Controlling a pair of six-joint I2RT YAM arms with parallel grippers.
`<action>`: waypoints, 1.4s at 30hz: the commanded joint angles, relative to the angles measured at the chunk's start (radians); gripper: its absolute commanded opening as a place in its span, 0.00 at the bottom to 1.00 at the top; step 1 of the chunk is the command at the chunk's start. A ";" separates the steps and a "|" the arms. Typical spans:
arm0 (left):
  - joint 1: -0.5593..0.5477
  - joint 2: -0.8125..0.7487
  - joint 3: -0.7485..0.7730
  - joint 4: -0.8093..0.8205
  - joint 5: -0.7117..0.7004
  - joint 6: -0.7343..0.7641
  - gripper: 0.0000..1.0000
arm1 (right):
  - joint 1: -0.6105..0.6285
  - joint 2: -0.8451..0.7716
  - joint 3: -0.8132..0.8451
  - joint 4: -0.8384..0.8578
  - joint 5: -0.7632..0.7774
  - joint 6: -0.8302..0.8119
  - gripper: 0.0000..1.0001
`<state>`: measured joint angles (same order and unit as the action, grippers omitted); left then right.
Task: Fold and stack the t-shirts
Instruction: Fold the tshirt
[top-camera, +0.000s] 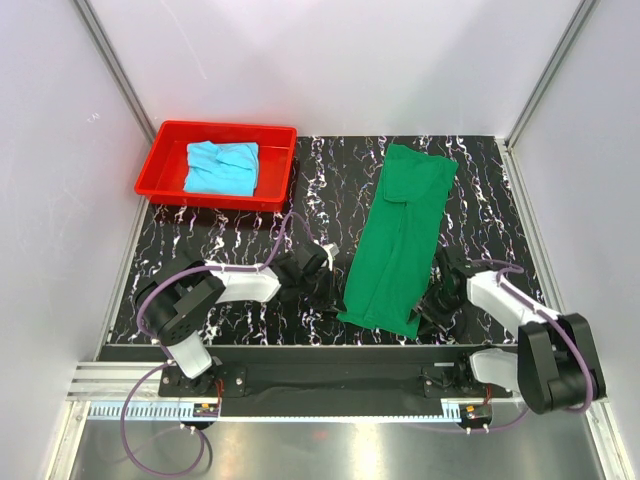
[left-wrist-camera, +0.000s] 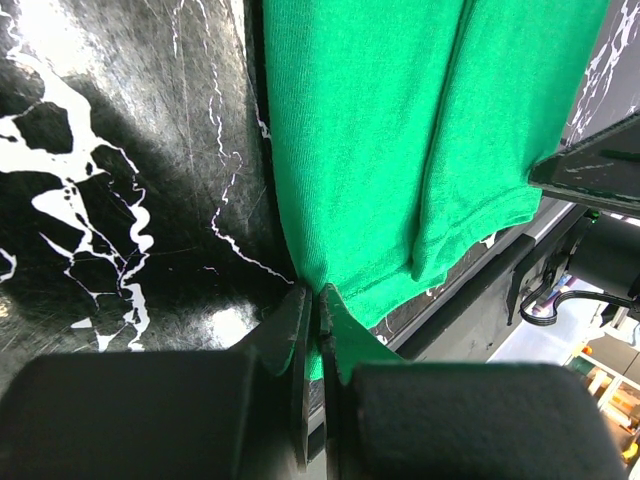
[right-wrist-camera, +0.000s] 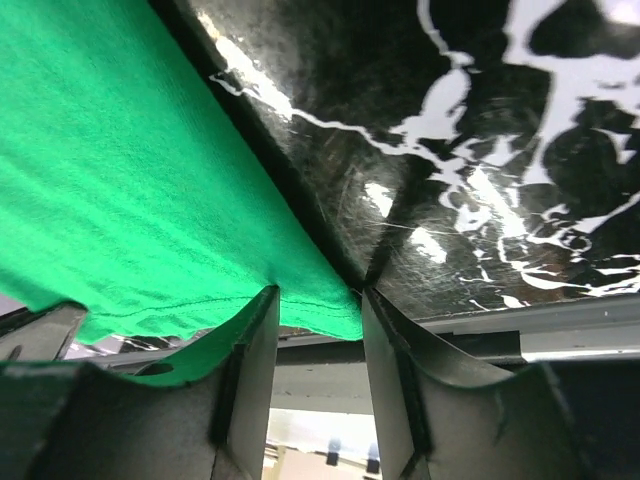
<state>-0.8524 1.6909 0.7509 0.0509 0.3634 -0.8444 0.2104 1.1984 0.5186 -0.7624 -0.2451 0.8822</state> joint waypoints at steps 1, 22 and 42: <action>-0.011 -0.005 -0.015 0.023 0.005 -0.007 0.06 | 0.033 0.049 0.055 -0.015 0.027 0.001 0.45; 0.046 -0.082 -0.108 -0.039 -0.052 0.053 0.02 | 0.241 0.078 0.011 0.075 0.095 0.215 0.43; 0.061 -0.200 -0.229 0.006 -0.027 0.022 0.00 | 0.334 -0.207 -0.075 -0.027 0.132 0.350 0.00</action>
<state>-0.7963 1.5208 0.5591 0.0841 0.3595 -0.8341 0.5255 1.0210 0.4423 -0.7189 -0.1688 1.2026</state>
